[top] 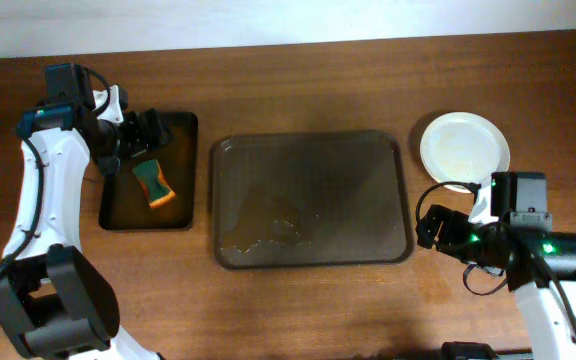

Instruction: Clean dirty plates on tray and stack at the side

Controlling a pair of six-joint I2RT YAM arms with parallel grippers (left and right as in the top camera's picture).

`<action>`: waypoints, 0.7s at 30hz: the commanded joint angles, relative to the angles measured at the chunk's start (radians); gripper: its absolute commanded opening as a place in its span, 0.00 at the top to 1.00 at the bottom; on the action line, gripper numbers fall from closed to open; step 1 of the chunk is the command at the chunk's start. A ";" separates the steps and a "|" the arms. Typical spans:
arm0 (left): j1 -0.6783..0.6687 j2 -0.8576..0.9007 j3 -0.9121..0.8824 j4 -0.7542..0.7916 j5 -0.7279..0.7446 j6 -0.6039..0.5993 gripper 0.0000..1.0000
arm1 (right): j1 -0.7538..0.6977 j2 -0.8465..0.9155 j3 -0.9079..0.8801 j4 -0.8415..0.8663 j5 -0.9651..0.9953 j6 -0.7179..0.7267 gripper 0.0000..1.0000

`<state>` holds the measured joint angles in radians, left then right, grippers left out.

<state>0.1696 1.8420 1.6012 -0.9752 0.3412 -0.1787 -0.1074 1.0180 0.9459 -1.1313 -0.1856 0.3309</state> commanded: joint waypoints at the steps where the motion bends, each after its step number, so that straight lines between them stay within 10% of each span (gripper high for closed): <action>1: -0.003 0.000 0.005 0.002 0.010 0.016 0.00 | 0.010 0.034 -0.006 0.004 -0.001 -0.066 0.02; 6: -0.003 0.000 0.005 0.002 0.010 0.016 0.00 | 0.011 -0.087 -0.108 0.229 -0.009 -0.066 0.02; 10: -0.003 0.000 0.005 0.002 0.010 0.016 0.00 | 0.011 -0.536 -0.526 0.672 -0.022 -0.069 0.02; 21: -0.003 0.000 0.005 0.002 0.010 0.016 0.00 | 0.021 -1.015 -0.857 1.016 -0.031 -0.151 0.02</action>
<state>0.1696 1.8420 1.6009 -0.9752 0.3416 -0.1787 -0.1032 0.0147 0.1211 -0.1905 -0.2047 0.2287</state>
